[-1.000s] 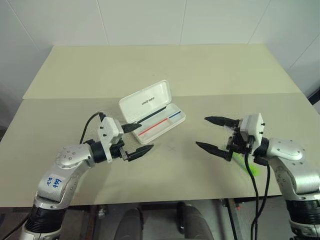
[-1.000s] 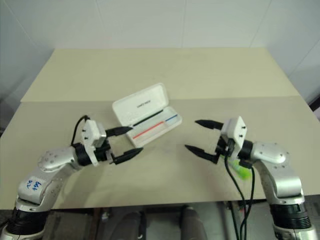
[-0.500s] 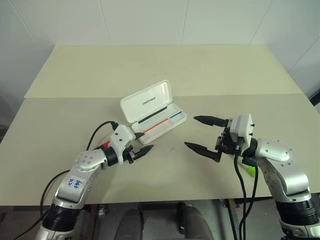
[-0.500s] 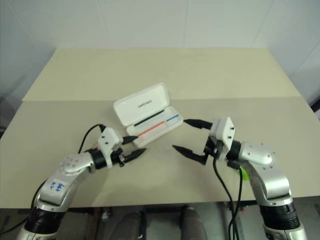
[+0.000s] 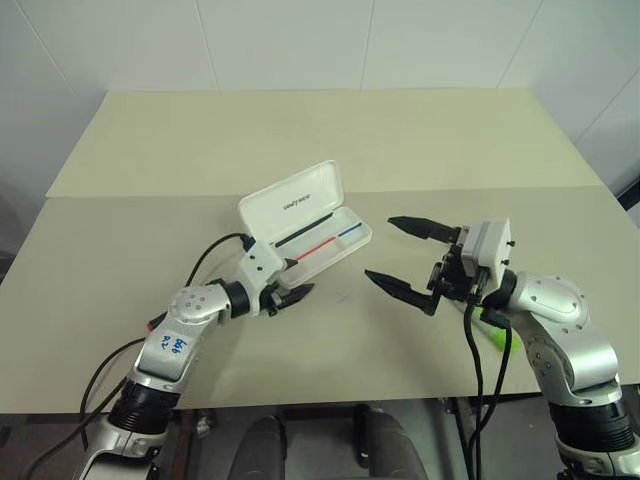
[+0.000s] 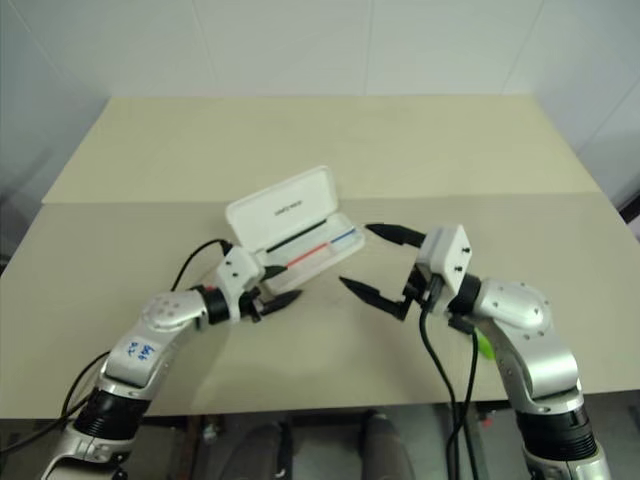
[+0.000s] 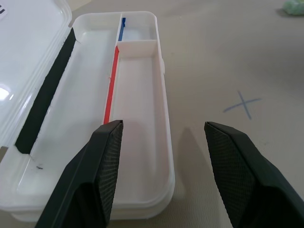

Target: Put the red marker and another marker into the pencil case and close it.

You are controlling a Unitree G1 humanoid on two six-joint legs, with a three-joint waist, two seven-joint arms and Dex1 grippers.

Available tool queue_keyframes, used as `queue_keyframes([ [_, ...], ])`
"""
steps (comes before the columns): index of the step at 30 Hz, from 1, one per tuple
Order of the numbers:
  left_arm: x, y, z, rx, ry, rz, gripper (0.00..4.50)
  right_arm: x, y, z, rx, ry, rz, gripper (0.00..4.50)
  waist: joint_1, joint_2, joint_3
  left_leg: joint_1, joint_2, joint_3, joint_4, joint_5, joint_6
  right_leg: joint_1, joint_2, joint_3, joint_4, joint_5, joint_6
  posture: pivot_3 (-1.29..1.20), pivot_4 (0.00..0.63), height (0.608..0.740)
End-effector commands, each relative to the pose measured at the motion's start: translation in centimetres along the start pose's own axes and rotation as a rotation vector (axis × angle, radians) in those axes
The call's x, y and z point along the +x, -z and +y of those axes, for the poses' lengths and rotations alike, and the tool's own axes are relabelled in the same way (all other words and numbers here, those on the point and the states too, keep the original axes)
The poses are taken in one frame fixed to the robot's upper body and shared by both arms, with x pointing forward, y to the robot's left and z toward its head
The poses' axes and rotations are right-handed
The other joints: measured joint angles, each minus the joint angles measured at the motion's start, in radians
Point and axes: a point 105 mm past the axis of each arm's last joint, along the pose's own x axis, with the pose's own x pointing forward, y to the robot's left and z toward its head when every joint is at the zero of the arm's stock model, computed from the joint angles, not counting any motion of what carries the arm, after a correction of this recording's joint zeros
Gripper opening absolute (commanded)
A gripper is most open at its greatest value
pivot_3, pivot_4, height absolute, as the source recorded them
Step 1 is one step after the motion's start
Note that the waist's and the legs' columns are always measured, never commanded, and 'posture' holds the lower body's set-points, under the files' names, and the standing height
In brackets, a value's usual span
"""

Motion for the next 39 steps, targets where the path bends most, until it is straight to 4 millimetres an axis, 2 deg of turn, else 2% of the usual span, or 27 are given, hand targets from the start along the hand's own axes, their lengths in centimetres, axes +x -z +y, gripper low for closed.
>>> queue_keyframes([
  [1, 0.1, 0.4, 0.2, -0.012, 0.007, 0.051, 2.88, 0.4, -2.0, -0.1, -0.053, 0.003, -0.062, 4.50, 0.000, 0.000, 0.000, 0.000, 0.000, 0.000, 0.000, 0.000, 0.000, 0.000, 0.000, 0.000, 0.000, 0.000, 0.000, 0.00, 0.150, 0.740],
  [2, 0.2, 0.4, 0.4, -0.009, -0.001, 0.061, 2.88, 0.5, -2.1, -0.1, -0.056, 0.003, -0.066, 4.50, -0.001, 0.000, 0.000, 0.000, 0.000, 0.000, 0.000, 0.000, 0.000, 0.000, 0.000, 0.000, 0.000, 0.000, 0.000, 0.00, 0.150, 0.740],
  [11, -0.2, 0.7, 1.2, 0.036, -0.002, 0.149, 0.03, 0.7, -2.7, -0.3, -0.069, 0.001, -0.078, 4.50, -0.002, 0.000, 0.000, 0.001, 0.000, 0.000, 0.000, 0.000, 0.000, 0.000, 0.000, 0.000, 0.000, 0.000, 0.000, 0.00, 0.150, 0.740],
  [17, -0.2, -0.8, -0.8, 0.102, 0.159, 0.106, 0.03, 0.4, -2.4, -0.5, -0.067, -0.003, -0.059, 4.50, -0.010, 0.000, 0.000, 0.001, 0.000, 0.000, 0.000, 0.001, 0.001, 0.000, 0.000, 0.000, 0.000, 0.001, -0.001, 0.00, 0.150, 0.740],
  [21, -0.9, -1.5, -2.3, 0.183, 0.285, 0.092, 0.03, -0.2, -2.0, -0.7, -0.059, -0.008, -0.030, 4.50, -0.008, 0.000, 0.000, 0.000, 0.000, 0.000, -0.002, 0.001, 0.001, -0.001, 0.000, 0.000, -0.001, 0.000, -0.001, 0.00, 0.150, 0.740],
  [25, -1.9, -1.7, -3.2, 0.213, 0.385, 0.085, 0.03, -2.0, -1.0, -0.3, -0.025, -0.033, 0.046, 4.50, 0.002, 0.000, 0.000, -0.001, 0.000, 0.000, -0.004, -0.001, 0.000, -0.002, 0.000, 0.000, 0.000, -0.001, 0.000, 0.00, 0.150, 0.740],
  [28, -2.3, -1.7, -3.6, 0.230, 0.430, 0.089, 0.03, -4.8, 0.3, 0.0, 0.009, -0.045, 0.149, 4.50, 0.014, 0.000, 0.000, -0.003, 0.000, -0.001, -0.003, -0.002, 0.001, -0.002, 0.000, 0.000, 0.000, -0.002, 0.002, 0.00, 0.150, 0.740],
  [32, -2.2, -1.2, -3.7, 0.241, 0.443, 0.101, 0.03, -7.0, 0.9, 0.2, 0.032, -0.041, 0.223, 4.50, 0.013, 0.000, 0.000, -0.003, -0.001, 0.000, -0.001, -0.003, 0.001, -0.002, 0.000, 0.000, -0.001, -0.003, 0.001, 0.00, 0.150, 0.740],
  [35, -2.1, -0.8, -3.9, 0.248, 0.466, 0.105, 0.03, -7.8, 0.8, 0.2, 0.031, -0.040, 0.244, 4.50, 0.004, 0.000, 0.000, -0.002, 0.000, 0.000, -0.001, -0.003, 0.001, -0.002, 0.000, 0.000, -0.001, -0.003, 0.001, 0.00, 0.150, 0.740],
  [39, -1.8, -0.6, -4.3, 0.262, 0.501, 0.106, 0.03, -7.6, 0.4, 0.2, 0.024, -0.032, 0.236, 4.50, -0.001, 0.000, 0.000, -0.001, 0.000, 0.000, 0.001, -0.002, 0.002, -0.001, 0.000, 0.000, 0.000, -0.003, 0.000, 0.00, 0.150, 0.740],
])
